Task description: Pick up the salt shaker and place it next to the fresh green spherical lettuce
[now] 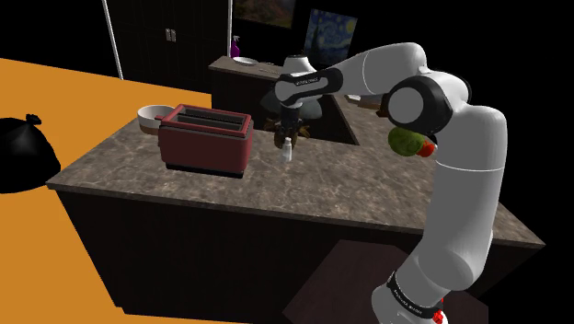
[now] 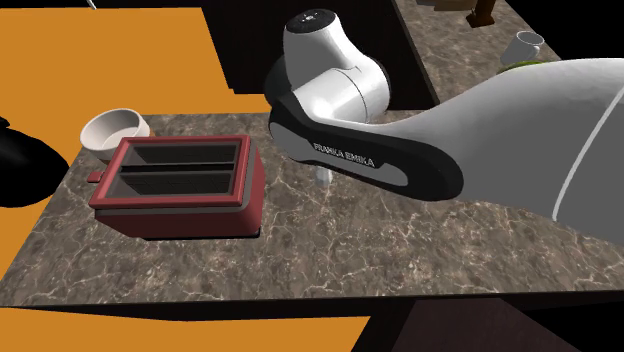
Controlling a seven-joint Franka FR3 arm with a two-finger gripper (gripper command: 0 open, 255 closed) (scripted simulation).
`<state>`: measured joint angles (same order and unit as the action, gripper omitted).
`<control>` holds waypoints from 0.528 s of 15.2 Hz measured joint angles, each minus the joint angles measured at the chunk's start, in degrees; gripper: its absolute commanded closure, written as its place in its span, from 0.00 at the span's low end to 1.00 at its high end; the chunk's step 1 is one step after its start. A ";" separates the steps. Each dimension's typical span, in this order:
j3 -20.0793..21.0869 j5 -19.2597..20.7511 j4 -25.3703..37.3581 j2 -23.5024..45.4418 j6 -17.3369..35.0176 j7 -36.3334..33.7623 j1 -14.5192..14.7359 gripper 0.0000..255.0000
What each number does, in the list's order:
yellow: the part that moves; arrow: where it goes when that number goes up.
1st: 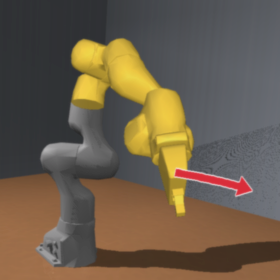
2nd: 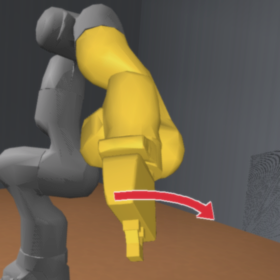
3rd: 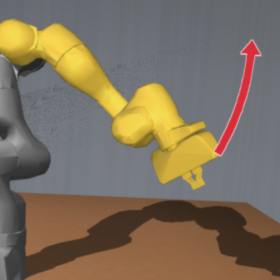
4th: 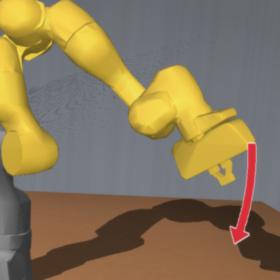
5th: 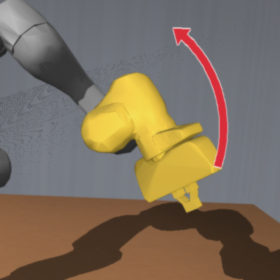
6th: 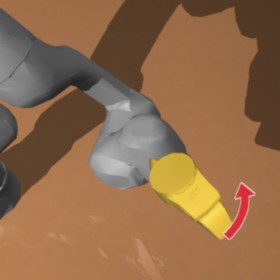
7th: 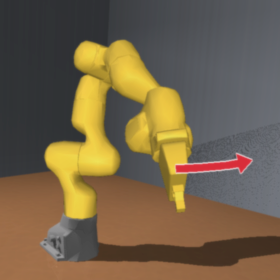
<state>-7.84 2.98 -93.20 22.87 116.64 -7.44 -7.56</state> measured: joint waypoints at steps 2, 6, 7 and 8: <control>0.00 0.01 1.18 -0.27 -1.47 0.04 0.04 1.00; -0.03 0.08 2.88 -1.35 -4.16 0.14 0.12 1.00; -0.06 0.07 3.51 -1.52 -4.91 0.27 0.08 1.00; -0.06 0.06 4.15 -1.53 -5.56 0.29 0.08 1.00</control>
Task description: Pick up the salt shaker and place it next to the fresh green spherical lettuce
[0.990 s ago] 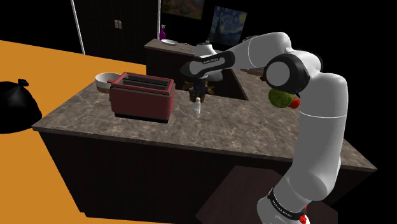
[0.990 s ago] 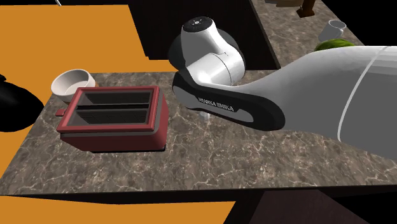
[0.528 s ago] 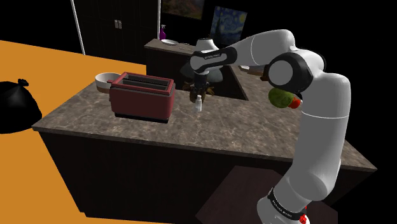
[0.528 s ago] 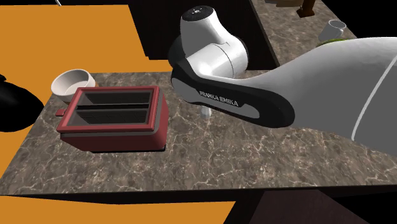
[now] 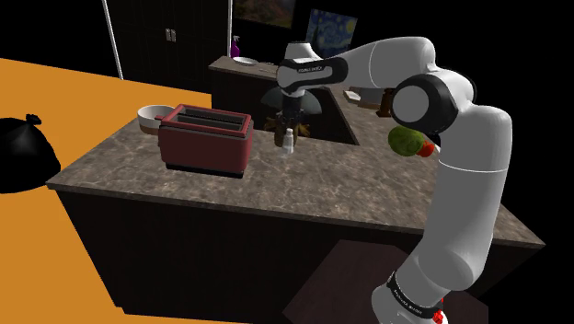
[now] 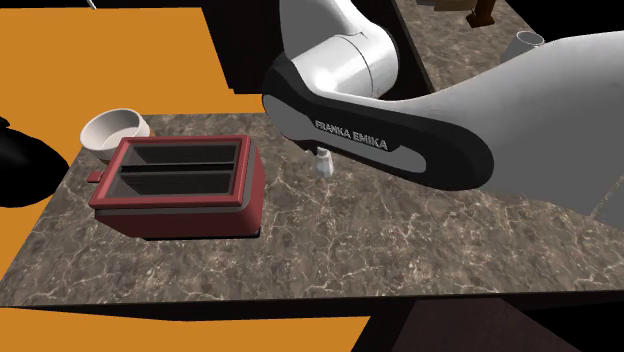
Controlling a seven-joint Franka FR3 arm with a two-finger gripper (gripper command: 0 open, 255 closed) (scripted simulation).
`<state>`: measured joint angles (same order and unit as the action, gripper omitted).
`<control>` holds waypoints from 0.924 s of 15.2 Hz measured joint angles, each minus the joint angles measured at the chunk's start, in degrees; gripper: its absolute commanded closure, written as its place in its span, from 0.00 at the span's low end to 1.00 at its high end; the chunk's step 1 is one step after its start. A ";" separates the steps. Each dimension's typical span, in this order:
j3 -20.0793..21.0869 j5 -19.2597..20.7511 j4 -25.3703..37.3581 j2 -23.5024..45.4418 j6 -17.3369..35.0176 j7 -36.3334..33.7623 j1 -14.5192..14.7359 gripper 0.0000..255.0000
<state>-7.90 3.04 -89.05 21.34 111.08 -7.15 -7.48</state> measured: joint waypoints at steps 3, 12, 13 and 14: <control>-0.03 0.04 1.48 -0.64 -2.11 0.15 0.01 1.00; -0.08 -0.03 7.68 -1.14 -8.84 0.66 -0.05 1.00; -0.08 -0.03 8.37 -1.14 -9.50 0.67 -0.04 1.00; -0.07 -0.06 9.35 -0.98 -10.34 0.70 -0.03 1.00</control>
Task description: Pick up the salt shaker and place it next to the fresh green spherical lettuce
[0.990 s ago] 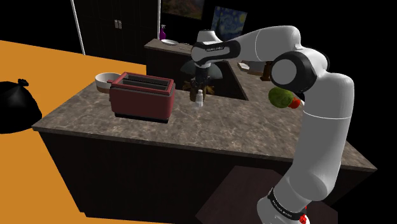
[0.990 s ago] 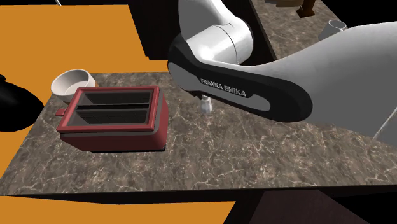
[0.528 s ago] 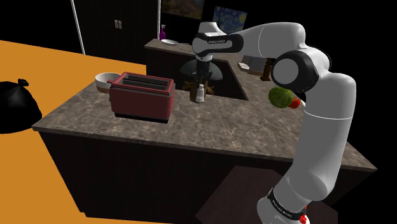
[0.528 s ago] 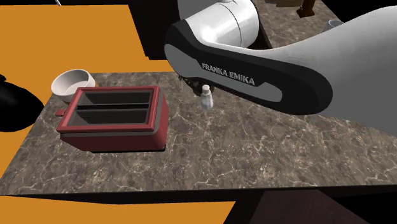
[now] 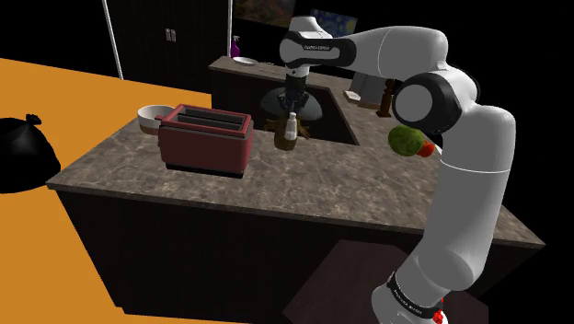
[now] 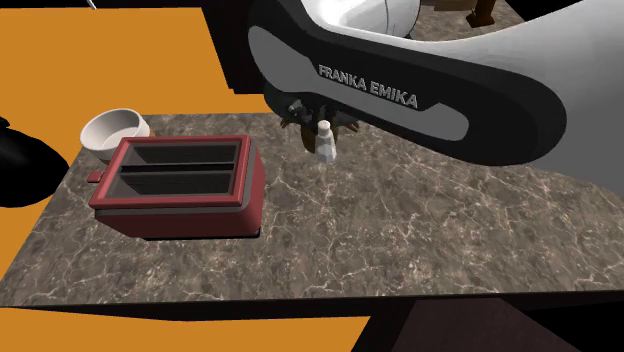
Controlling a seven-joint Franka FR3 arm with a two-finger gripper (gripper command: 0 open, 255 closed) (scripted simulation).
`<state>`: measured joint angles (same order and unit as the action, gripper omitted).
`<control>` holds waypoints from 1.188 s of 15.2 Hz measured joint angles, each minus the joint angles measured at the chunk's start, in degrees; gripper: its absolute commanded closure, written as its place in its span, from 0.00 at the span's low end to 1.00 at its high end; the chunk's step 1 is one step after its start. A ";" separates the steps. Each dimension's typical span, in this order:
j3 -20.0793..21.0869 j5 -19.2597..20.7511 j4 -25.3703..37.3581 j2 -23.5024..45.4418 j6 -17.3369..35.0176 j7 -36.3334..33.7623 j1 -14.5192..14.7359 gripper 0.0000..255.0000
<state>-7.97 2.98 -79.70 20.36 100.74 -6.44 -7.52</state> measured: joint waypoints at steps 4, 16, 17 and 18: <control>-0.02 -0.10 3.85 0.49 -3.39 0.28 -0.09 1.00; -0.14 -0.55 17.66 3.40 -14.18 1.36 -0.71 1.00; -0.15 -0.60 18.91 3.81 -15.01 1.43 -0.77 1.00; -0.29 -0.62 18.58 3.39 -15.07 1.96 -1.13 1.00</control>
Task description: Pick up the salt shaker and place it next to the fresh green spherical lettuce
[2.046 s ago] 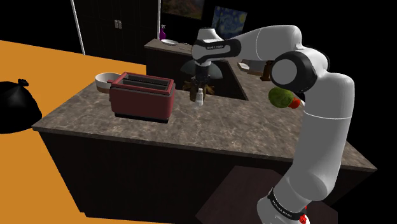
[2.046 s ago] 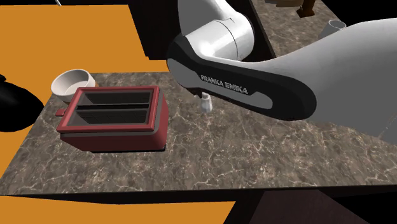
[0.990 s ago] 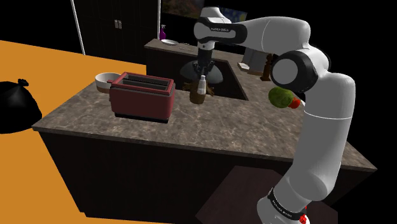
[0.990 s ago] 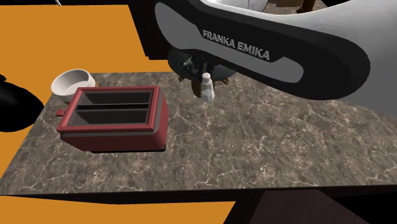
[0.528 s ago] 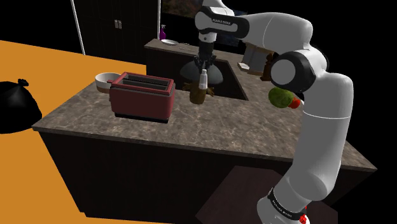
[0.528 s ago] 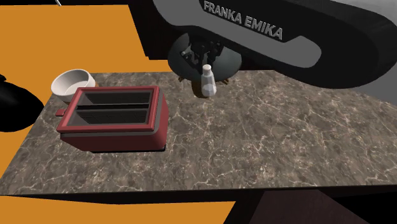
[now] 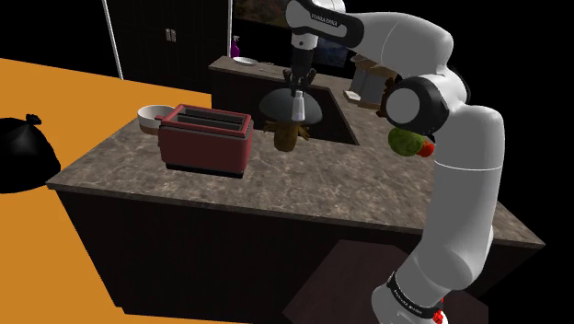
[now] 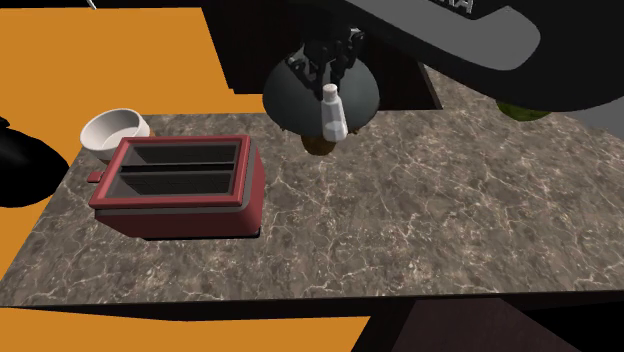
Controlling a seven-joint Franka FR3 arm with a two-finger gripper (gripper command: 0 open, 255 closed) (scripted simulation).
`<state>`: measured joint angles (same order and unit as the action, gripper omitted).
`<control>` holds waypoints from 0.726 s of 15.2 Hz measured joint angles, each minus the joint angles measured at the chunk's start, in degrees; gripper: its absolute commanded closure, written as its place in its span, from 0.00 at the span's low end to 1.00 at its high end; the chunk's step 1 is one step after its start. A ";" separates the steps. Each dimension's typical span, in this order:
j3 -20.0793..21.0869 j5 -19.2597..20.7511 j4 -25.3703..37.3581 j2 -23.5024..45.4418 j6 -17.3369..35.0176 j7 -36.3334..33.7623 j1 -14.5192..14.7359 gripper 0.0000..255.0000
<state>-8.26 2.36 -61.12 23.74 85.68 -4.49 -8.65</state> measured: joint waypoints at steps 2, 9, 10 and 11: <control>-0.50 -0.07 -1.32 -1.02 0.43 1.67 -1.20 1.00; -2.99 -0.08 -11.10 -7.22 4.69 9.12 -6.18 1.00; -3.41 -0.15 -11.77 -7.73 4.96 10.33 -6.96 1.00; -3.82 -0.19 -12.56 -8.29 5.29 11.50 -7.71 1.00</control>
<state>-12.08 2.18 -73.68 15.45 90.97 7.01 -16.36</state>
